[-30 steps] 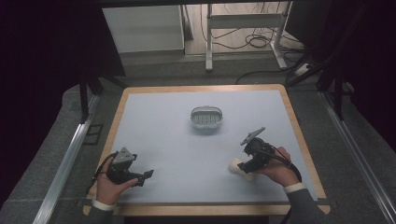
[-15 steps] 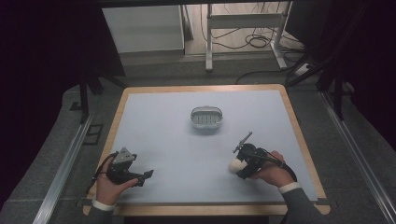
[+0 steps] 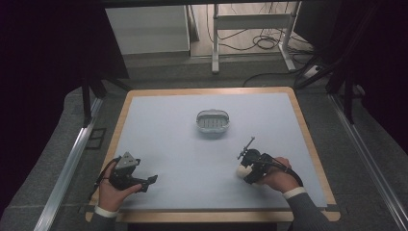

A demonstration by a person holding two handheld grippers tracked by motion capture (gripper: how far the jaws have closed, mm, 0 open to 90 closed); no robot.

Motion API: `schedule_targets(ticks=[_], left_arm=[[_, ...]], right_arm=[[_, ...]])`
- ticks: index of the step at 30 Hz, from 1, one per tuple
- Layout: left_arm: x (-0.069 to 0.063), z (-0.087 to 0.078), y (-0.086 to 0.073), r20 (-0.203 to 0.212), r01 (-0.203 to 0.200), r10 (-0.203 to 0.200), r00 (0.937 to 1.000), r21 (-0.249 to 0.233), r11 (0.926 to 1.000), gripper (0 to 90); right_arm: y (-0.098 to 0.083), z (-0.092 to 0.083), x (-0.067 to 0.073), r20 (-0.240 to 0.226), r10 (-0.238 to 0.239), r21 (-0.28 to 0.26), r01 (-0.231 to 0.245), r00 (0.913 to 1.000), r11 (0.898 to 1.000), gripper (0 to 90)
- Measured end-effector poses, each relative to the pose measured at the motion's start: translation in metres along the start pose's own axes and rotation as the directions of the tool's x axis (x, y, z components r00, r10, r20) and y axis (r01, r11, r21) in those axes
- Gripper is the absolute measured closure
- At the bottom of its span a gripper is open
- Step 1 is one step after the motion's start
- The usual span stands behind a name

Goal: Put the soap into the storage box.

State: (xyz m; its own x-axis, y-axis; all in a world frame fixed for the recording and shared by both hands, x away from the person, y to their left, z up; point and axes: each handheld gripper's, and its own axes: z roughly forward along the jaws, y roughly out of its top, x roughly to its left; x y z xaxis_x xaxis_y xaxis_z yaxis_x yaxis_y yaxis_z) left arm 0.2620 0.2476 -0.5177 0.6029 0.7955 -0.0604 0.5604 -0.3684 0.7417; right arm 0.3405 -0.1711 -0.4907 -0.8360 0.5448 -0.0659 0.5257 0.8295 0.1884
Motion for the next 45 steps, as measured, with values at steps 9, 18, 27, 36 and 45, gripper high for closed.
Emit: schedule_targets(ticks=[9,18,27,36,45], left_arm=[[0.000,0.001,0.000,-0.002,-0.004,0.004,1.0000,0.004,1.0000,6.8],[0.000,0.000,0.000,-0.001,0.000,0.000,1.0000,0.000,1.0000,6.8],[0.000,0.000,0.000,-0.002,-0.003,0.003,1.0000,0.001,1.0000,6.8],[0.000,0.001,0.000,0.000,-0.007,0.007,1.0000,0.005,1.0000,6.8],[-0.001,0.001,0.000,-0.001,-0.008,0.008,1.0000,0.009,0.9999,6.8]], right_arm=[[-0.001,-0.010,-0.007,-0.002,0.010,-0.023,-0.010,1.0000,1.000,49.1],[-0.001,-0.016,-0.010,0.008,0.016,-0.051,-0.015,0.9998,0.999,49.2],[0.003,-0.032,-0.016,0.015,0.020,-0.087,-0.018,0.9997,0.996,49.2],[0.012,-0.042,-0.020,0.027,0.011,-0.115,-0.008,0.9996,0.993,49.2],[0.023,-0.044,-0.027,0.014,0.007,-0.136,-0.005,0.9999,0.991,49.2]])
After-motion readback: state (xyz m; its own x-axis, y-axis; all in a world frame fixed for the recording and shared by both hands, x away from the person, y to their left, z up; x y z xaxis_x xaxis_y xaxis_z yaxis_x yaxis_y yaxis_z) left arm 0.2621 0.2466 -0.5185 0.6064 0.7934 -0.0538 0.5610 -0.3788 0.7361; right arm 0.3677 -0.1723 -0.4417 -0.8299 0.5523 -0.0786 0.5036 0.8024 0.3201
